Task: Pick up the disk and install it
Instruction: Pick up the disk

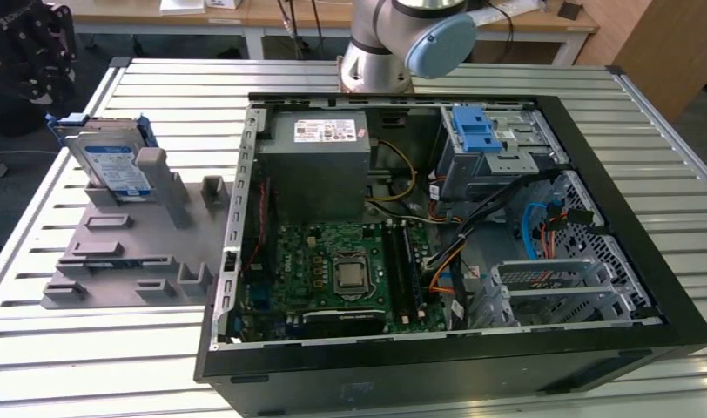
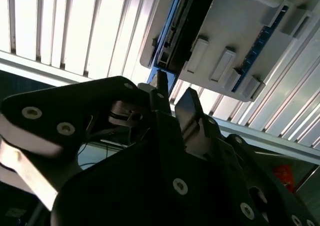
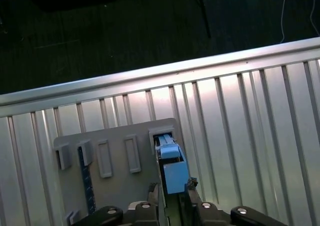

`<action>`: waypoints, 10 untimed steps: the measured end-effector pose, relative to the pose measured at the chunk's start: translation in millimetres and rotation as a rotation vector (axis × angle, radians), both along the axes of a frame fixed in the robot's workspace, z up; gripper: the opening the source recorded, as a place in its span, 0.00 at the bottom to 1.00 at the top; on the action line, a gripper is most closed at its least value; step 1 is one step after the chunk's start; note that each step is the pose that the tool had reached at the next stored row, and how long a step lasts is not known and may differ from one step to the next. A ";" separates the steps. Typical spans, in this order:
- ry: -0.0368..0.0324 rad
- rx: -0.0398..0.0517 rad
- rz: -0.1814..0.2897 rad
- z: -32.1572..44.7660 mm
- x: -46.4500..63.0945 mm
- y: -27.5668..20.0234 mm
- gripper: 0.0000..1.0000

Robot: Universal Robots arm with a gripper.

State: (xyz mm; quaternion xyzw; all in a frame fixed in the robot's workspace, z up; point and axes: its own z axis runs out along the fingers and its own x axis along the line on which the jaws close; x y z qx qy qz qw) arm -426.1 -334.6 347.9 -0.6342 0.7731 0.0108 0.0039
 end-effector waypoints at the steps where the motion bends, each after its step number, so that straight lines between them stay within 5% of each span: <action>1: 0.0007 0.0000 0.000 -1.6 0.0 0.2 0.35; 10: 0.0011 0.0011 0.062 -14.2 -1.1 0.4 0.65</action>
